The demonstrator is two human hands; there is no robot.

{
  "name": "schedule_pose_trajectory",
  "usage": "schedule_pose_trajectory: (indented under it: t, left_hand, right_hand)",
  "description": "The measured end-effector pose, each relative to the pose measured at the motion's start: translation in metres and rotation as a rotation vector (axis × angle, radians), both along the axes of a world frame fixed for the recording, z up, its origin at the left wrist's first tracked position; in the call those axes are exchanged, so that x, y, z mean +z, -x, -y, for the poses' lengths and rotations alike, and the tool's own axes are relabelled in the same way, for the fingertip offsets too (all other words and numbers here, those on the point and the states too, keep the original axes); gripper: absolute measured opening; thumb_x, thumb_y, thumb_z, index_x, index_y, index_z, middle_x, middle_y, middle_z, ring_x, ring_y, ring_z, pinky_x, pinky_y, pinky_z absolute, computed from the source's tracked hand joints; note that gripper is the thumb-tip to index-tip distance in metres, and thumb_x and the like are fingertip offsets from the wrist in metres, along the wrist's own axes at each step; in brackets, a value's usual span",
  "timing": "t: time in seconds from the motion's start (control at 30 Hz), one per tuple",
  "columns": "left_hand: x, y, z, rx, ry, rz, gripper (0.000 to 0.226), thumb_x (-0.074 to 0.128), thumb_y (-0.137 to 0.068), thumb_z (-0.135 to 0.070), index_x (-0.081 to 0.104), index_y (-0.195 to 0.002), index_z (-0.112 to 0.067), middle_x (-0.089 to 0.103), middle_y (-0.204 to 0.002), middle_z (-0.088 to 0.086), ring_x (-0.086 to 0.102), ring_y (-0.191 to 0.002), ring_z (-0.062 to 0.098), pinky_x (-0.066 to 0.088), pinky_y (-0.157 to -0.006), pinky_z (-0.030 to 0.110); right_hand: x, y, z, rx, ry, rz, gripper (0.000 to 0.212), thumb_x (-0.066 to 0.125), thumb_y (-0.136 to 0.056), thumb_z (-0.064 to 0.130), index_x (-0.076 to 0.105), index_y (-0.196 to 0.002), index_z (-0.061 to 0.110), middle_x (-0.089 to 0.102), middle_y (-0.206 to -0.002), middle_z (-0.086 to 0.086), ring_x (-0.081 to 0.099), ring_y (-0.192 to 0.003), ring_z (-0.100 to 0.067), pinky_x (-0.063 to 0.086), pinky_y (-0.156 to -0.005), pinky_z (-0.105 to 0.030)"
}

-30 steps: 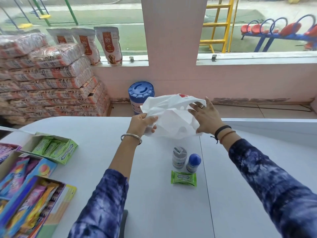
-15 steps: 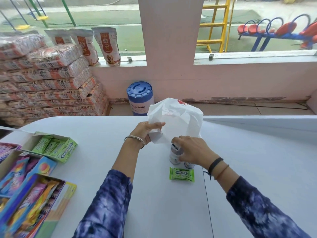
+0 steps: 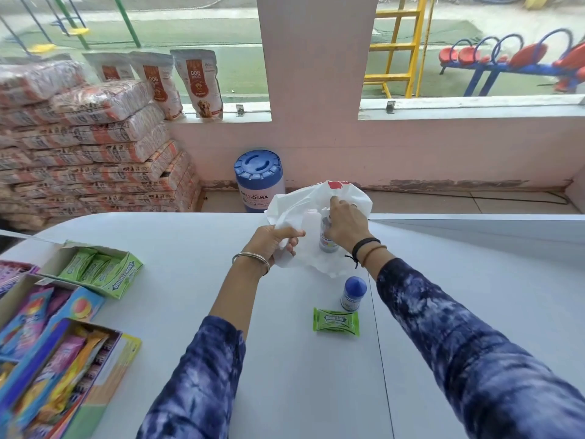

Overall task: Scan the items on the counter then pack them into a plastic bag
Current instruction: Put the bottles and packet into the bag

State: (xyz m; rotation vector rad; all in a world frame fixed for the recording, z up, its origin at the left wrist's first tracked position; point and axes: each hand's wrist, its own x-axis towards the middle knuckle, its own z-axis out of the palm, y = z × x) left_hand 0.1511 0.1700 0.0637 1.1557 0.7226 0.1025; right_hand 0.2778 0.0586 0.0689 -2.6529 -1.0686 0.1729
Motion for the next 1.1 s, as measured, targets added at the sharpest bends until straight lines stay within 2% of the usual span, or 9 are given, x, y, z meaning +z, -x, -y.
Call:
schedule_pose_trajectory:
  t: [0.07,0.17,0.3,0.43,0.57,0.7,0.8,0.93,1.1]
  left_hand:
    - [-0.005,0.002,0.0,0.023,-0.017,-0.007,0.002,0.064,-0.078,-0.002,0.064,-0.079,-0.001,0.051,-0.037,-0.004,0.038,-0.032,0.006,0.043,-0.042,0.014]
    - [-0.009,0.006,0.002,0.058,0.083,0.061,0.004,0.066,-0.077,0.001,0.064,-0.081,0.001,0.06,-0.044,0.001,0.05,-0.037,0.01,0.05,-0.046,0.018]
    - [-0.009,0.012,0.001,0.092,0.161,0.152,0.005,0.063,-0.08,0.002,0.067,-0.084,0.0,0.075,-0.065,0.009,0.07,-0.059,0.017,0.059,-0.059,0.023]
    - [-0.009,0.018,0.0,0.097,0.204,0.195,0.009,0.061,-0.082,0.003,0.066,-0.088,0.0,0.076,-0.07,0.008,0.072,-0.065,0.017,0.059,-0.061,0.024]
    - [-0.009,0.022,0.005,0.116,0.237,0.204,0.01,0.06,-0.083,0.003,0.065,-0.09,0.0,0.076,-0.071,0.009,0.072,-0.066,0.016,0.059,-0.061,0.025]
    - [-0.008,0.026,0.006,0.122,0.236,0.21,0.009,0.06,-0.083,0.002,0.065,-0.089,-0.001,0.076,-0.069,0.008,0.071,-0.062,0.016,0.06,-0.06,0.025]
    - [-0.009,0.027,0.006,0.155,0.213,0.187,0.009,0.06,-0.084,0.001,0.067,-0.088,-0.003,0.077,-0.07,0.005,0.072,-0.064,0.016,0.059,-0.056,0.024]
    - [-0.011,0.026,0.006,0.189,0.201,0.197,0.009,0.061,-0.083,0.001,0.067,-0.089,-0.003,0.077,-0.072,0.006,0.073,-0.066,0.017,0.058,-0.055,0.024]
    - [-0.015,0.028,0.003,0.203,0.163,0.189,0.007,0.064,-0.081,0.0,0.069,-0.085,-0.004,0.077,-0.071,0.005,0.073,-0.066,0.017,0.058,-0.056,0.023]
  right_hand:
    - [-0.004,-0.004,-0.001,-0.012,0.004,0.008,0.032,0.052,-0.09,0.016,0.043,-0.115,-0.002,0.059,-0.112,-0.026,0.056,-0.104,-0.04,0.047,-0.079,-0.043]
    - [0.002,0.001,0.008,0.022,-0.049,-0.047,0.028,0.055,-0.089,0.013,0.048,-0.113,-0.002,0.06,-0.113,-0.023,0.058,-0.103,-0.038,0.049,-0.081,-0.042]
    - [0.008,0.032,0.052,0.065,-0.218,0.126,0.027,0.065,-0.081,0.019,0.055,-0.102,0.006,0.057,-0.108,-0.012,0.054,-0.099,-0.031,0.046,-0.066,-0.036]
    - [-0.011,0.068,0.098,-0.044,0.118,-0.127,0.053,0.071,-0.071,0.049,0.05,-0.106,0.016,0.053,-0.106,-0.004,0.053,-0.097,-0.027,0.044,-0.07,-0.034]
    - [-0.015,0.078,0.111,-0.034,0.106,-0.233,0.037,0.067,-0.078,0.025,0.052,-0.111,0.016,0.058,-0.109,-0.007,0.058,-0.092,-0.029,0.047,-0.073,-0.034]
    - [0.011,0.071,0.108,-0.023,-0.268,-0.19,0.035,0.076,-0.07,0.027,0.061,-0.1,0.017,0.052,-0.094,-0.003,0.057,-0.075,-0.024,0.045,-0.065,-0.028]
    - [0.026,0.061,0.082,0.042,-0.438,-0.129,0.042,0.078,-0.069,0.022,0.062,-0.108,0.014,0.05,-0.102,-0.006,0.057,-0.074,-0.023,0.05,-0.068,-0.028]
    - [0.006,0.057,0.025,0.058,-0.294,-0.062,0.031,0.07,-0.075,0.014,0.06,-0.103,0.004,0.054,-0.103,-0.014,0.059,-0.083,-0.033,0.044,-0.065,-0.031]
    - [-0.028,0.052,-0.007,0.003,-0.151,-0.056,0.022,0.055,-0.087,0.006,0.054,-0.108,0.001,0.054,-0.115,-0.018,0.058,-0.099,-0.039,0.048,-0.076,-0.041]
